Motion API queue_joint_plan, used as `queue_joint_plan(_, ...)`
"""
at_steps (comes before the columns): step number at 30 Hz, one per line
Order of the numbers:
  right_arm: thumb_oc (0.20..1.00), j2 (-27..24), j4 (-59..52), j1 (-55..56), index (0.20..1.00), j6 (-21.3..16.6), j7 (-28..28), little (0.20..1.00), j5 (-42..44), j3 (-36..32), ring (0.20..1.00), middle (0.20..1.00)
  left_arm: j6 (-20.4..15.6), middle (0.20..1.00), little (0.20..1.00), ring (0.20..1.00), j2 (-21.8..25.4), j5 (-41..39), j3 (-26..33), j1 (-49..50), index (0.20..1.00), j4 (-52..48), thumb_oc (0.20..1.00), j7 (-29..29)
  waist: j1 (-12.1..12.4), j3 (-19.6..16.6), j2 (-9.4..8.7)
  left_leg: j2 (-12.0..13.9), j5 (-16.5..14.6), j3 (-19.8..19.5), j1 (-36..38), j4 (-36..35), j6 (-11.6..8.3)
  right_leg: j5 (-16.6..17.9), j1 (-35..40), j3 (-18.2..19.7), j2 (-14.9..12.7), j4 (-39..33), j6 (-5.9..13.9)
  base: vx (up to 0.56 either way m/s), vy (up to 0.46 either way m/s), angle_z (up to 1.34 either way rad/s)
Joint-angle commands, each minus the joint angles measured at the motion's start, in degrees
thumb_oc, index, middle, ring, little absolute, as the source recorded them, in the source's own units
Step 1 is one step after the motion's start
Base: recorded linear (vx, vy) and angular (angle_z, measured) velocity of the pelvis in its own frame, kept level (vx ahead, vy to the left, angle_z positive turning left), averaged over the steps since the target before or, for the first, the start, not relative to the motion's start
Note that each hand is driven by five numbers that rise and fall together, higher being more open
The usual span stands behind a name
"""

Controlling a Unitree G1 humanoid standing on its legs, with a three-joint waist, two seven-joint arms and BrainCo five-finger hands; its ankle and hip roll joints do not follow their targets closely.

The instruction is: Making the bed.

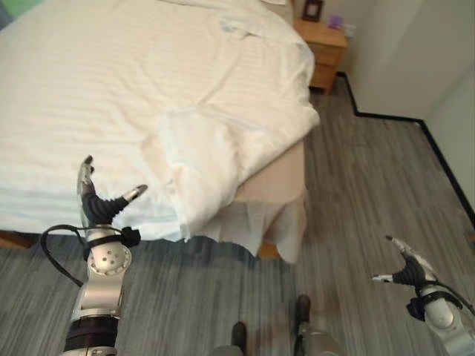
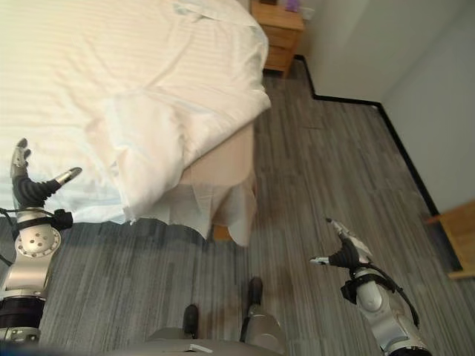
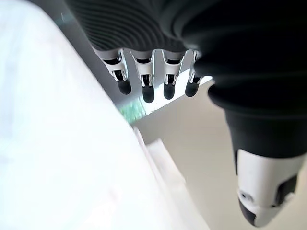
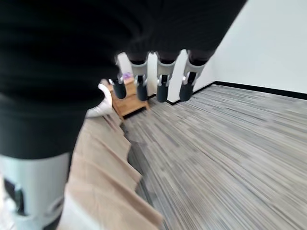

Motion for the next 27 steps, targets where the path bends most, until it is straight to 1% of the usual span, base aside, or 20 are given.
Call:
queue_joint_plan(1,1.000,-3.29,-3.77,0.63,1.000,-1.26,0.45,1.000,-0.50,-5.26,1.000,1.000,-2.13,1.000,1.000,1.000,4.98,3.89,0.64,-3.02,1.000,-0.77,1.000,1.18,-1.44,-0.96,-0.44,3.82,-3.97,5.45,-0.63,0.22,-2.85,-1.54,4.73,2.07,-0.16,1.03,1.92,0.25,-0.126,1.03)
queue_joint_plan(3,1.000,-4.54,-5.02,0.34,1.000,-1.62,1.11,1.000,0.62,-5.61,1.000,1.000,-2.19,1.000,1.000,1.000,5.52,3.44,-0.16,-3.80,1.000,0.38,1.000,0.57,-1.77,-1.53,-0.15,4.05,-4.25,5.48,-0.11,0.22,-2.98,-1.87,5.17,2.16,-0.04,0.96,1.79,0.19,-0.089,0.11)
queue_joint_plan(4,1.000,-8.66,-9.71,-1.53,1.000,-2.21,2.18,1.000,1.23,-5.77,1.000,1.000,-1.73,1.000,1.000,1.000,6.94,3.73,-1.51,-4.51,1.000,0.99,1.000,-0.98,-1.89,-2.76,0.14,4.56,-4.32,5.94,0.38,0.22,-3.32,-2.44,5.85,1.53,0.20,0.96,1.57,0.23,-0.092,-0.29)
queue_joint_plan(7,1.000,-16.79,-19.29,-6.74,1.000,-3.94,3.93,1.000,-1.80,-3.41,1.000,1.000,-1.25,1.000,1.000,1.000,7.72,5.01,-5.02,-6.35,1.000,1.44,1.000,-2.66,-1.60,-4.13,1.02,5.77,-4.47,6.02,1.03,0.22,-4.19,-4.10,7.16,0.44,1.02,0.96,1.23,0.20,-0.090,-0.14)
queue_joint_plan(8,1.000,-19.12,-22.03,-8.74,1.000,-4.74,4.64,1.000,-2.83,-2.25,1.000,1.000,-1.10,1.000,1.000,1.000,8.03,5.52,-6.66,-7.45,1.000,2.74,1.000,-3.58,-1.64,-4.44,1.06,5.91,-3.98,6.09,0.70,0.22,-4.48,-4.18,7.16,0.34,1.10,0.96,1.05,0.12,-0.059,-0.11)
queue_joint_plan(9,1.000,-19.20,-22.06,-8.92,1.000,-4.66,4.72,1.000,-2.82,-2.18,1.000,1.000,-1.19,1.000,1.000,1.000,8.00,5.52,-6.68,-7.68,1.000,3.04,1.000,-3.55,-1.73,-4.42,1.15,5.96,-4.00,6.06,0.65,0.22,-4.52,-4.22,7.13,0.30,1.14,0.96,1.03,0.13,-0.064,-0.06)
queue_joint_plan(10,1.000,-24.02,-25.80,-11.88,1.000,-6.38,5.85,1.000,-4.26,-0.08,1.000,1.000,-0.55,1.000,1.000,1.000,9.21,6.15,-9.50,-10.01,1.000,5.93,1.000,-4.76,-2.00,-5.14,1.47,6.53,-3.81,6.32,0.48,0.22,-5.05,-4.88,7.44,-0.21,1.43,0.96,0.92,0.18,-0.066,-0.01)
queue_joint_plan(11,1.000,-26.78,-28.28,-13.74,1.000,-7.62,6.74,1.000,-4.00,2.17,1.000,1.000,1.00,1.000,1.000,1.000,10.16,7.76,-12.95,-14.22,1.000,12.00,1.000,-4.71,-2.97,-5.43,2.02,7.13,-3.46,6.67,-0.17,0.22,-5.70,-5.38,7.21,-0.70,1.81,0.96,0.82,0.18,-0.066,-0.01)
queue_joint_plan(12,1.000,-26.78,-28.21,-13.83,1.000,-7.62,6.75,1.000,-3.96,2.15,1.000,1.000,0.87,1.000,1.000,1.000,10.16,7.76,-13.22,-14.67,1.000,12.46,1.000,-4.57,-2.98,-5.43,2.04,7.17,-3.46,6.61,-0.28,0.22,-5.74,-5.39,7.14,-0.77,1.85,0.96,0.80,0.11,-0.048,0.02)
queue_joint_plan(14,1.000,-28.49,-29.76,-13.12,1.000,-8.28,7.98,1.000,-4.41,2.99,1.000,1.000,3.37,1.000,1.000,1.000,11.83,11.72,-15.50,-18.52,1.000,18.09,1.000,-4.55,-4.10,-5.41,2.33,7.62,-3.27,7.06,-1.05,0.22,-6.18,-5.62,6.61,-0.99,2.08,0.96,0.84,0.10,-0.036,0.11)
queue_joint_plan(15,1.000,-29.16,-31.01,-8.33,1.000,-9.20,8.74,1.000,-5.56,0.72,1.000,1.000,5.27,1.000,1.000,1.000,12.78,14.87,-16.54,-21.68,1.000,23.27,1.000,-4.14,-5.69,-5.63,2.63,8.09,-3.75,7.23,-1.61,0.22,-6.60,-5.96,5.91,-1.00,2.44,0.96,0.77,0.12,-0.026,0.08)
queue_joint_plan(17,1.000,-29.22,-30.93,-5.53,1.000,-9.42,9.04,1.000,-6.23,-0.90,1.000,1.000,6.29,1.000,1.000,1.000,13.50,16.09,-17.22,-23.11,1.000,26.23,1.000,-3.93,-6.12,-5.70,2.84,8.31,-4.32,7.37,-1.71,0.22,-6.65,-6.23,5.61,-0.95,2.72,0.96,0.62,0.12,0.016,0.01)
queue_joint_plan(18,1.000,-29.68,-30.88,-1.96,1.000,-9.44,8.98,1.000,-7.72,-2.84,1.000,1.000,8.26,1.000,1.000,1.000,15.23,17.89,-17.39,-25.55,1.000,29.67,1.000,-3.06,-7.28,-4.54,3.16,8.56,-3.10,8.11,-1.55,0.22,-6.30,-7.09,5.56,-0.65,3.07,0.96,0.12,0.10,0.043,-0.01)
queue_joint_plan(19,1.000,-29.59,-31.05,-1.41,1.000,-9.46,8.98,1.000,-7.75,-3.45,1.000,1.000,8.22,1.000,1.000,1.000,15.12,17.87,-17.77,-26.02,1.000,29.90,1.000,-2.99,-7.12,-4.39,3.11,8.53,-3.01,8.03,-1.54,0.22,-6.32,-7.09,5.62,-0.73,3.04,0.96,0.09,0.01,0.030,-0.09)
queue_joint_plan(21,1.000,-29.56,-31.74,-0.13,1.000,-9.50,8.79,1.000,-8.28,-4.85,1.000,1.000,9.13,1.000,1.000,1.000,15.08,18.40,-19.45,-29.55,1.000,31.73,1.000,-2.51,-7.50,-2.83,2.16,8.26,-3.25,8.33,-4.76,4.52,-6.38,-7.23,5.75,-0.97,2.22,0.96,-0.27,-0.10,0.031,-0.08)
queue_joint_plan(22,1.000,-29.19,-31.97,2.59,1.000,-9.75,8.08,1.000,-8.56,-6.09,1.000,1.000,10.01,1.000,1.000,1.000,15.94,18.91,-21.98,-34.28,1.000,34.72,1.000,-1.38,-10.00,-0.22,1.52,9.34,-1.45,15.44,-12.91,8.95,-6.65,-8.96,6.06,-2.55,1.00,0.96,-0.41,-0.11,0.150,0.28)
queue_joint_plan(23,1.000,-29.85,-32.94,4.17,1.000,-9.82,7.79,1.000,-11.56,-6.01,1.000,1.000,10.54,1.000,1.000,1.000,16.74,20.08,-24.41,-36.71,1.000,36.82,1.000,-2.34,-10.21,0.31,1.96,10.07,0.48,18.14,-14.69,7.21,-6.26,-8.41,5.92,-3.01,0.77,0.96,-0.81,-0.10,0.149,0.90)
queue_joint_plan(24,1.000,-29.64,-32.91,4.35,1.000,-9.85,7.68,1.000,-11.70,-6.22,1.000,1.000,10.47,1.000,1.000,1.000,16.69,20.03,-24.85,-37.23,1.000,37.13,1.000,-2.31,-9.96,0.26,1.87,10.04,0.69,18.22,-14.68,6.92,-6.26,-8.36,5.75,-2.93,0.76,0.96,-0.82,0.15,0.186,1.19)
queue_joint_plan(25,1.000,-27.40,-32.52,5.98,1.000,-9.48,9.30,1.000,-11.09,-6.63,1.000,1.000,10.45,1.000,1.000,1.000,17.93,20.96,-23.87,-35.85,1.000,37.24,1.000,-3.01,-9.77,-0.56,2.78,8.67,-0.29,18.89,-10.88,1.99,-4.42,-9.25,5.74,-2.94,1.07,4.18,-0.57,0.20,0.194,0.59)
queue_joint_plan(27,1.000,-25.48,-35.02,5.90,1.000,-10.26,9.24,1.000,-10.17,-6.56,1.000,1.000,10.29,1.000,1.000,1.000,18.58,20.44,-25.41,-39.74,1.000,38.22,1.000,-2.63,-11.54,0.06,2.83,7.21,-0.36,20.13,-9.19,1.02,-3.17,-8.96,1.24,-2.45,0.55,15.24,0.56,0.22,0.249,-0.44)
